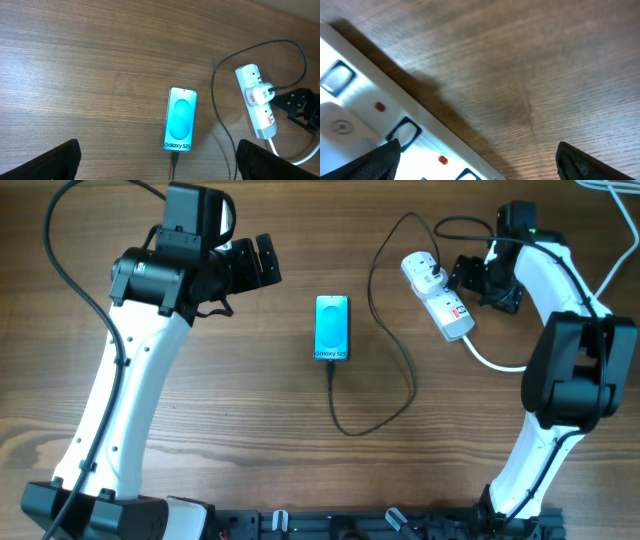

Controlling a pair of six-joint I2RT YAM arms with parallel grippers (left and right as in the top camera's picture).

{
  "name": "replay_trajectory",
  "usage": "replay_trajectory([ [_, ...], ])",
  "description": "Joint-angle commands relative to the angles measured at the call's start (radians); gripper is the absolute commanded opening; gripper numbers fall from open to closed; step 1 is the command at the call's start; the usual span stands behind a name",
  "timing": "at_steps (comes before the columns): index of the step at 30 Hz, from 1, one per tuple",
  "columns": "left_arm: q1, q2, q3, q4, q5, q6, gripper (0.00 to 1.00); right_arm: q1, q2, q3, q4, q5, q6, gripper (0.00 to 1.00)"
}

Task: Plug charger to phone and switch on socket
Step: 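Press down the power strip switch beside the charger with the right gripper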

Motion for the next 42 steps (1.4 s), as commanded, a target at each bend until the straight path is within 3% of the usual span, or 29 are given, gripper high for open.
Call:
replay_trajectory([
  [1,0.001,0.002,-0.003,0.0,-0.014,-0.009,1.0,0.004,-0.008,-0.028,0.008,0.019,0.026,1.0],
  [42,0.001,0.002,-0.003,-0.001,-0.014,-0.009,1.0,0.013,0.027,-0.035,0.049,-0.014,0.026,1.0],
])
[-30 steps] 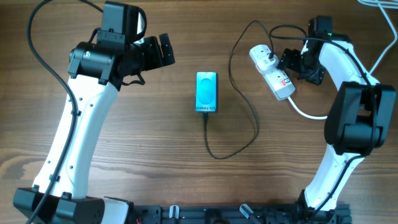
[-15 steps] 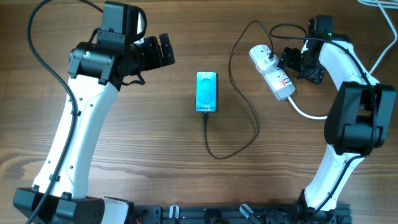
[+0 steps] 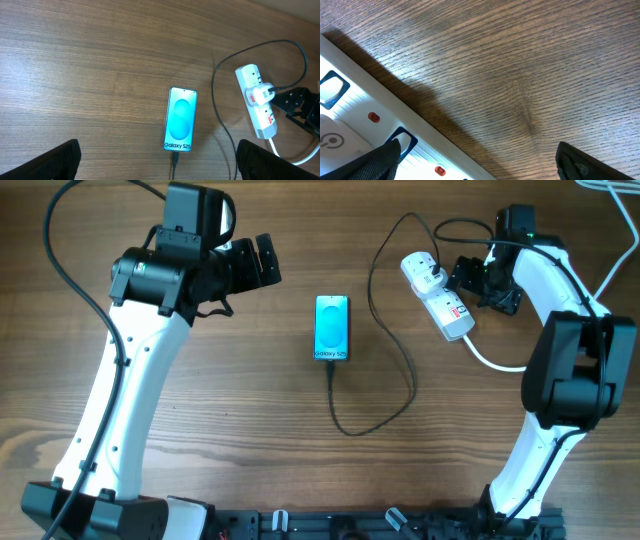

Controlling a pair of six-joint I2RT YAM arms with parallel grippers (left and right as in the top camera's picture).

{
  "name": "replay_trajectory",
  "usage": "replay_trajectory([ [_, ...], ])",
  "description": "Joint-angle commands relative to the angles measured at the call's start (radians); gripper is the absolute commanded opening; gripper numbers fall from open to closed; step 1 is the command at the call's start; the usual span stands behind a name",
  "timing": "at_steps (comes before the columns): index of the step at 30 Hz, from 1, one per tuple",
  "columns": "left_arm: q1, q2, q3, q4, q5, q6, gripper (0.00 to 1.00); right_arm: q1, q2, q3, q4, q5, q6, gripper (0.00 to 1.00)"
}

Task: Plug charger to phone and switch on socket
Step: 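Press down the power strip switch beside the charger with the right gripper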

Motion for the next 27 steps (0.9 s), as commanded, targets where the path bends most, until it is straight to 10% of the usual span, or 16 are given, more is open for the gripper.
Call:
replay_trajectory([
  [1,0.001,0.002,-0.003,0.0,-0.014,-0.009,1.0,0.015,0.029,-0.013,-0.001,-0.02,0.007,1.0],
  [27,0.001,0.002,-0.003,-0.001,-0.014,-0.009,1.0,0.021,0.04,-0.075,0.024,-0.083,0.002,1.0],
])
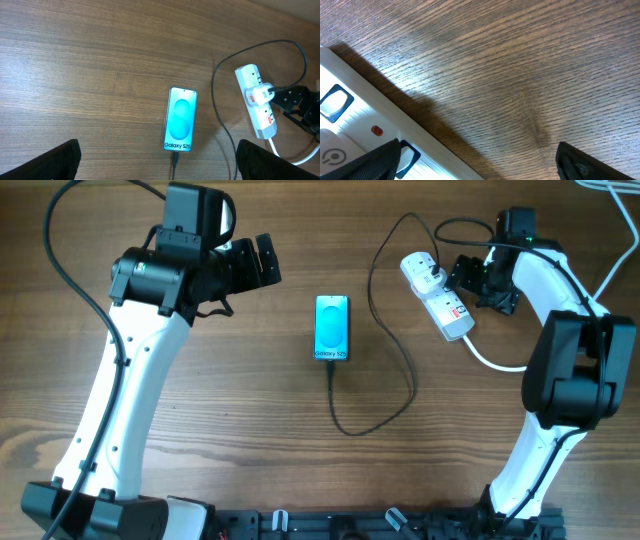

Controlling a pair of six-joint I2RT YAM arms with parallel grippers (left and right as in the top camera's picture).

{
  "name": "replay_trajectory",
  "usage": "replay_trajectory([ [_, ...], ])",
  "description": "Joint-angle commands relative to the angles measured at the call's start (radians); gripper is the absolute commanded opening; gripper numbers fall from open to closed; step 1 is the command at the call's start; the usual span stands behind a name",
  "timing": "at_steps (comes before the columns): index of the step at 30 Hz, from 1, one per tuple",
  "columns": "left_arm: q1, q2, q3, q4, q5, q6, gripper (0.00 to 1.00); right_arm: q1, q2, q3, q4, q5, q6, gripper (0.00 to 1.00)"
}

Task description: Plug charger to phone and switch on socket

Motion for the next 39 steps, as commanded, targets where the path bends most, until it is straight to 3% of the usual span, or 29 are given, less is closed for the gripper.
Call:
replay_trajectory([
  [1,0.001,0.002,-0.003,-0.001,-0.014,-0.009,1.0,0.022,0.038,-0.041,-0.04,-0.06,-0.023,1.0],
  [32,0.001,0.002,-0.003,0.0,-0.014,-0.009,1.0,0.022,0.018,0.028,-0.147,-0.061,-0.038,1.0],
  [39,0.001,0.002,-0.003,0.0,-0.014,-0.009,1.0,0.025,-0.25,0.024,-0.233,-0.06,-0.011,1.0],
])
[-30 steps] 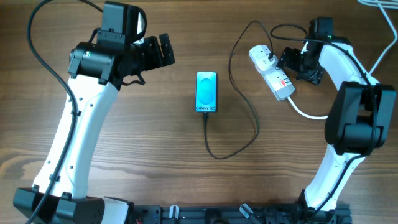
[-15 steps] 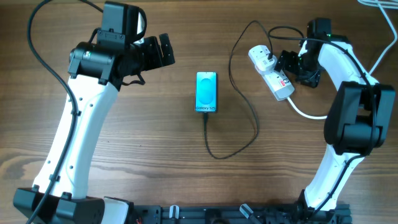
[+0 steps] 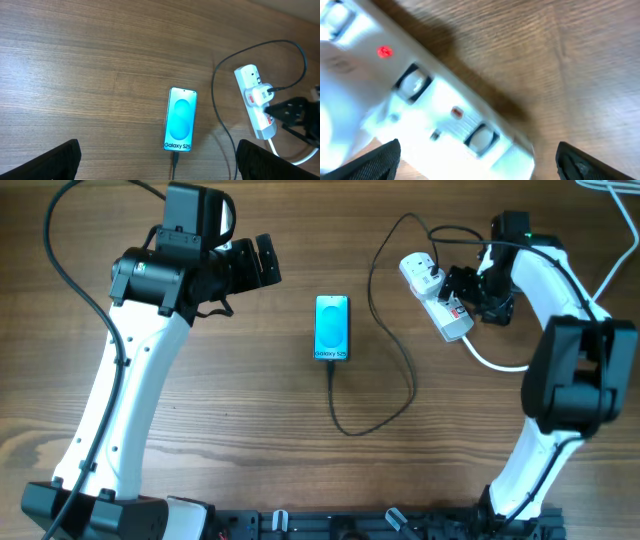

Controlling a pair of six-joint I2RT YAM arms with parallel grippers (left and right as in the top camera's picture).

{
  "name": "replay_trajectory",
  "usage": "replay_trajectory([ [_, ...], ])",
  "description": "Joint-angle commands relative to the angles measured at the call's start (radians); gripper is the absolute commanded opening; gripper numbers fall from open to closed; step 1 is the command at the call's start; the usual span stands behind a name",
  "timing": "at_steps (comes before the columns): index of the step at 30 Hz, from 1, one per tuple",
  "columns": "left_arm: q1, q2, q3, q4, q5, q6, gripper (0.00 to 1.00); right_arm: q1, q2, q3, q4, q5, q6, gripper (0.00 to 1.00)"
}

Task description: Plug charger to phone and switch on socket

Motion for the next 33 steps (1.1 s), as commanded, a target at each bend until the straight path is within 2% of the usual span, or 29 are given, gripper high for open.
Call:
replay_trajectory([
  [1,0.001,0.002,-0.003,-0.001,-0.014,-0.009,1.0,0.014,-0.251,0.001,-0.047,0.011,0.006,1.0],
  [6,0.001,0.002,-0.003,-0.001,-0.014,-0.009,1.0,0.071,-0.527,-0.074,-0.077,0.069,0.006,1.0],
  [12,0.001,0.002,-0.003,0.0,-0.014,-0.009,1.0,0.227,-0.874,-0.316,-0.016,0.087,0.017,1.0],
  [16,0.001,0.002,-0.003,0.0,-0.014,-0.009,1.0,0.302,-1.123,-0.535,0.021,0.112,0.113,1.0],
  [19,0.001,0.002,-0.003,0.0,-0.014,-0.009,1.0,0.303,-1.262,-0.624,0.004,0.092,0.175,1.0],
  [23,0.001,0.002,-0.003,0.0,-0.014,-0.009,1.0,0.303,-1.328,-0.638,-0.077,0.093,0.274,1.0],
  [33,0.001,0.002,-0.003,0.0,-0.014,-0.009,1.0,0.303,-1.242,-0.638,-0.084,0.101,0.274,1.0],
])
